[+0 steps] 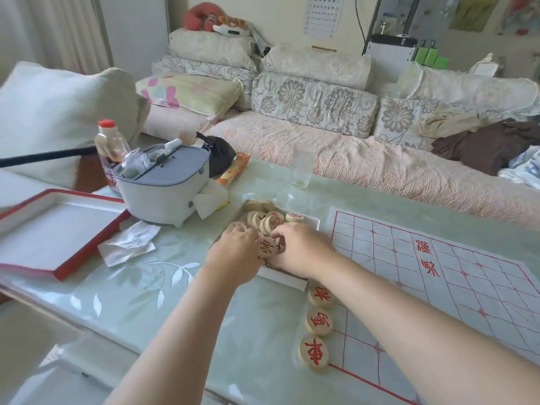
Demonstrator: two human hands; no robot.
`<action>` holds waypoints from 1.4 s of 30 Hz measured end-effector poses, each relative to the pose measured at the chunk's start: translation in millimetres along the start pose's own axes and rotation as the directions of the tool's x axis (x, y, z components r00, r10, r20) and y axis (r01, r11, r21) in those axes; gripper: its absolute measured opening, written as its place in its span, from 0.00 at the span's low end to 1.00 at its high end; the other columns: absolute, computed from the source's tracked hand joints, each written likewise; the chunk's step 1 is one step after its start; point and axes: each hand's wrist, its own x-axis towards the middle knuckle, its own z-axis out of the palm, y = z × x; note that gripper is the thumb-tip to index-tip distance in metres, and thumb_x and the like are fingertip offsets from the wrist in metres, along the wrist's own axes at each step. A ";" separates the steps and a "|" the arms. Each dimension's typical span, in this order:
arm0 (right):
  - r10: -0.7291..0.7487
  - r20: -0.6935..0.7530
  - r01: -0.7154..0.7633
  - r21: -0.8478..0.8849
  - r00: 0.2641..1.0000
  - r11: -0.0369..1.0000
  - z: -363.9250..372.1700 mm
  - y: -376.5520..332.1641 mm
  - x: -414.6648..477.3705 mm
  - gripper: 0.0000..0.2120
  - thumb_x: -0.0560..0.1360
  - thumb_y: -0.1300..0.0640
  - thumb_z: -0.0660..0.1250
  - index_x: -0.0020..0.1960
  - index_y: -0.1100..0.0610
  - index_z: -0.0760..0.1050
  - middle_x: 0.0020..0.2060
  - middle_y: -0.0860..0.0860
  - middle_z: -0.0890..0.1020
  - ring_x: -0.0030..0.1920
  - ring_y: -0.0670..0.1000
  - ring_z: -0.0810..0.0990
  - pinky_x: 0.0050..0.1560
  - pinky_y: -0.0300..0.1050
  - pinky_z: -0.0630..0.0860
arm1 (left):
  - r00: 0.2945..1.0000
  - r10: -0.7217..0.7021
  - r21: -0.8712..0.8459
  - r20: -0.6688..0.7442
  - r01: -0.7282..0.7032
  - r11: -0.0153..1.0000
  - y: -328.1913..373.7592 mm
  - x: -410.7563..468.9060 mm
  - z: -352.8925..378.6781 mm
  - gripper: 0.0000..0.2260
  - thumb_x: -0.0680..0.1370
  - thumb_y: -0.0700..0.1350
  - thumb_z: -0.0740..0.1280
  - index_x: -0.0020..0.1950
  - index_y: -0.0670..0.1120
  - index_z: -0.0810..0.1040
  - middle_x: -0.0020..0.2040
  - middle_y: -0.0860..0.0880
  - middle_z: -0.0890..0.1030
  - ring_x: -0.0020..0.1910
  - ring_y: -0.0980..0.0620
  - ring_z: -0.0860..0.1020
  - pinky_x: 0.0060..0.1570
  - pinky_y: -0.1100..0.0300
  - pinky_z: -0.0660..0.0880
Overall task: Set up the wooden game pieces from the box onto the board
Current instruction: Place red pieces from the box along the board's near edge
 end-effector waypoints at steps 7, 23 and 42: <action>0.058 -0.052 -0.056 0.034 0.997 0.998 17.3 -8.8 7.0 0.17 0.70 0.41 0.69 0.57 0.43 0.78 0.57 0.43 0.80 0.59 0.49 0.78 0.48 0.41 0.69 | 1.000 0.020 0.006 0.015 -0.020 1.000 -0.3 -4.4 -3.2 0.15 0.78 0.43 0.58 0.65 0.46 0.70 0.59 0.46 0.78 0.58 0.44 0.75 0.51 0.53 0.71; 0.001 -0.029 0.001 0.089 1.000 0.996 -10.6 16.5 36.0 0.27 0.74 0.57 0.69 0.71 0.46 0.71 0.67 0.47 0.74 0.65 0.51 0.74 0.61 0.45 0.72 | 0.989 -0.149 -0.582 -0.014 0.113 0.806 3.5 -3.9 -26.1 0.22 0.74 0.38 0.58 0.63 0.57 0.76 0.59 0.48 0.76 0.40 0.46 0.74 0.27 0.63 0.66; -0.045 -0.135 0.068 0.173 0.990 0.982 -16.8 42.3 6.0 0.21 0.76 0.45 0.69 0.67 0.47 0.73 0.60 0.49 0.72 0.56 0.52 0.76 0.55 0.47 0.73 | 0.999 -0.015 -0.510 0.033 0.030 0.859 20.4 -3.5 -16.1 0.14 0.76 0.41 0.65 0.54 0.59 0.77 0.51 0.53 0.79 0.33 0.53 0.74 0.25 0.63 0.69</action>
